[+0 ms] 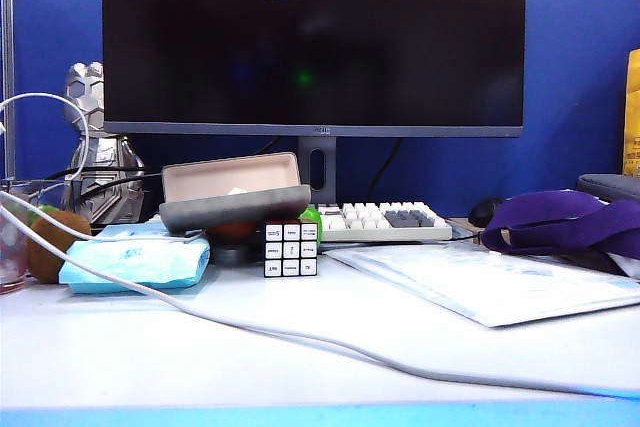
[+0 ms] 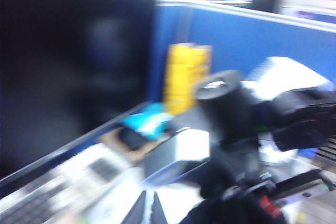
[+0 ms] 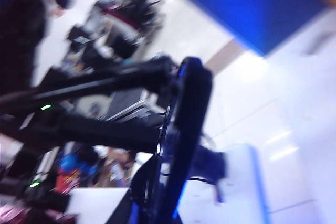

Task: Pick up the glasses, fold the temples of the glasses, place the glasses into the glasses case, and finally close the glasses case.

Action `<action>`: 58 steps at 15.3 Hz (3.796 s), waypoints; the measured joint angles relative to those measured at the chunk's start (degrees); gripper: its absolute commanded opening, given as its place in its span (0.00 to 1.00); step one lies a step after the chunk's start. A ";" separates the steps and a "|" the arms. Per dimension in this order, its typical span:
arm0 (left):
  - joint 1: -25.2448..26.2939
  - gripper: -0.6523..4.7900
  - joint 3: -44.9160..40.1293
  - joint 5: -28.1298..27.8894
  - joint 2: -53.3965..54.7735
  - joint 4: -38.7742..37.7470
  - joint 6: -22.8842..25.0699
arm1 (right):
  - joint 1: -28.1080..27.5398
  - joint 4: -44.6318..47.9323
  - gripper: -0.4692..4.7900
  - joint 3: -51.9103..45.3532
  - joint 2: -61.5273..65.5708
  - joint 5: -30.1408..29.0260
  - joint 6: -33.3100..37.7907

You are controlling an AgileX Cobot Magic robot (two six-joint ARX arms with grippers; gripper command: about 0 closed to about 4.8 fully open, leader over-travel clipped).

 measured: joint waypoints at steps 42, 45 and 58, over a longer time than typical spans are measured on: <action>-6.05 0.11 -0.22 10.32 -0.63 1.57 2.47 | -7.52 33.62 0.08 -0.07 0.07 9.38 30.77; -6.05 0.11 -0.22 14.19 -0.63 1.92 0.72 | -6.58 33.18 0.08 -0.07 0.09 16.72 30.99; -6.08 0.11 -0.20 8.85 -0.39 3.17 0.72 | 0.04 31.82 0.08 -0.07 0.09 9.60 31.08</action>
